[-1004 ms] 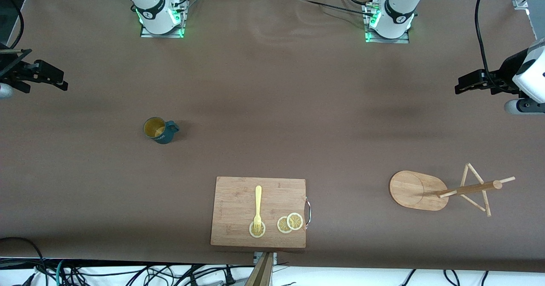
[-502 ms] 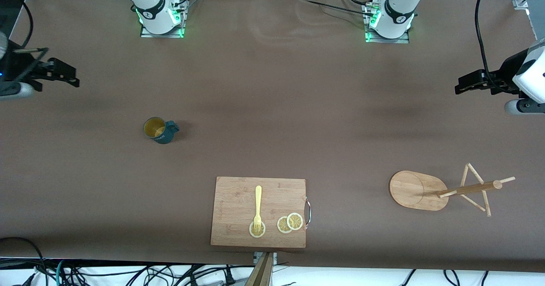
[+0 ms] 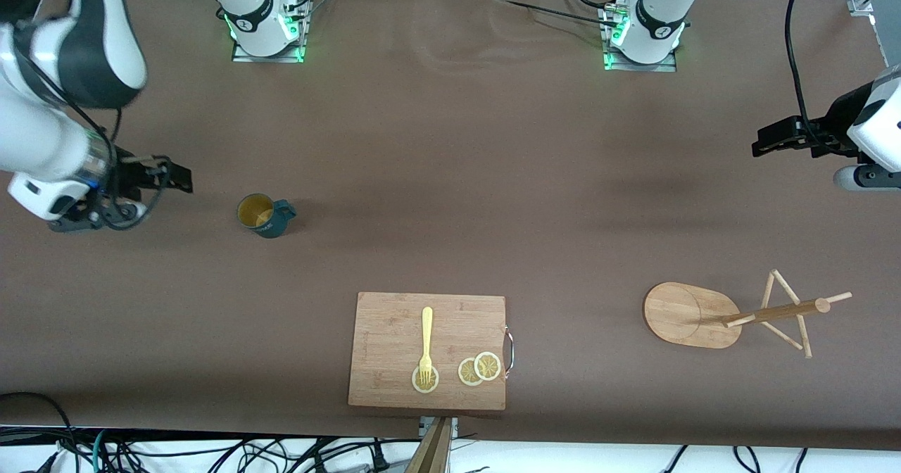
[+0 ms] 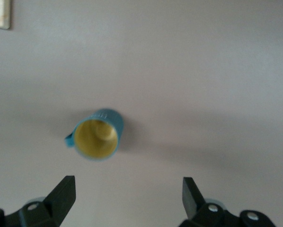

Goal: Pass cup and hang on rack
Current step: 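Reach the right gripper down to the teal mug and grasp its rim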

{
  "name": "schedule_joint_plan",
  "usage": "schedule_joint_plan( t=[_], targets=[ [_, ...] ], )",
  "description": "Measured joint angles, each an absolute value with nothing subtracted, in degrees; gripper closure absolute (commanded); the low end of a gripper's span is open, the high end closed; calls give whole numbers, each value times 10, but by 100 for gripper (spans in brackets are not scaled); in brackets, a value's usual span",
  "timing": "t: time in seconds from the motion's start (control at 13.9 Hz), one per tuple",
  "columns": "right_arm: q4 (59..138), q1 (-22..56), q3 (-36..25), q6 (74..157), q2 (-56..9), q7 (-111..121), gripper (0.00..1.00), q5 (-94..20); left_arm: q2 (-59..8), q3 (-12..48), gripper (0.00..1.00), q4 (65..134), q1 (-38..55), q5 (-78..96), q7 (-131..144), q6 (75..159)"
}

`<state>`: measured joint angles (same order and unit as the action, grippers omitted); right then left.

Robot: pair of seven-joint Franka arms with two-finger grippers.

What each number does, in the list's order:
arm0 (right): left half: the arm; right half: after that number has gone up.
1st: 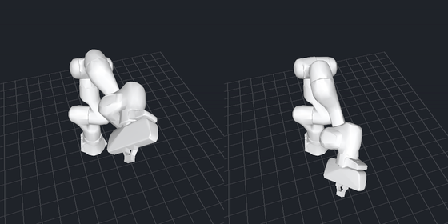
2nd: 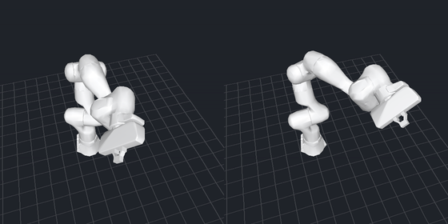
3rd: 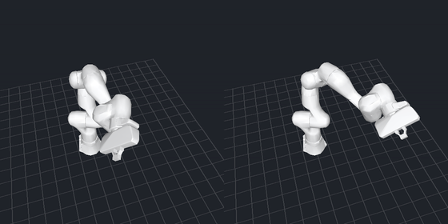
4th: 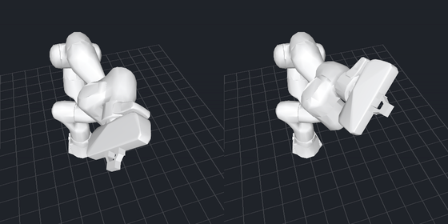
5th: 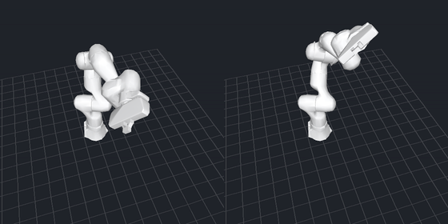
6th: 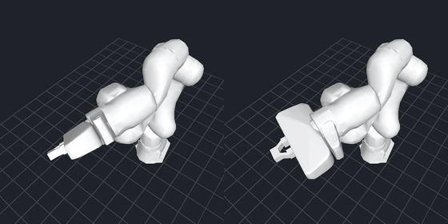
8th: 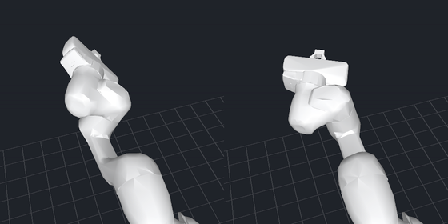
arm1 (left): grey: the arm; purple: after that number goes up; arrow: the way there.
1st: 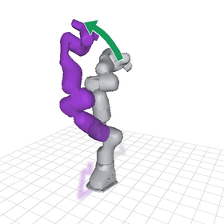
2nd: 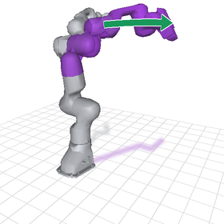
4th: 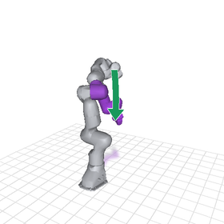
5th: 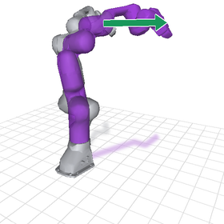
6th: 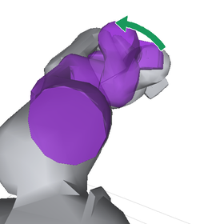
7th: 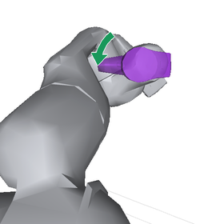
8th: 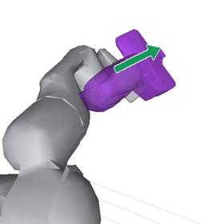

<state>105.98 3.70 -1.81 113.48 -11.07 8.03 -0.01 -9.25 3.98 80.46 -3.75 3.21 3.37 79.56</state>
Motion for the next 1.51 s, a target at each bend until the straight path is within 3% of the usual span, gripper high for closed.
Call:
schedule_joint_plan(
  t=[0.43, 0.65, 0.72, 0.86, 1.0, 1.08, 1.51],
  targets=[
    [1241, 37, -12, 1392, -113, 80, 0, 0, -93, 39, 0, 804, -39, 32, 34, 796],
    [1279, 39, -1, 1440, -126, 80, 0, 0, -94, 39, 0, 804, -38, 32, 34, 796],
    [1281, 39, 0, 1457, -135, 81, 5, 0, -94, 40, 0, 804, -38, 32, 34, 796],
    [1281, 39, 1, 1487, -155, 81, 55, 0, -94, 40, 0, 803, -38, 32, 34, 796],
    [1281, 39, 2, 1503, -171, 86, 91, 0, -95, 40, 0, 803, -38, 32, 34, 796],
    [1281, 39, 4, 1504, -175, 99, 100, 0, -95, 40, 0, 803, -37, 32, 34, 796],
    [1281, 39, 7, 1505, -180, 151, 100, 0, -96, 44, 0, 803, -37, 32, 34, 796]
  ],
)
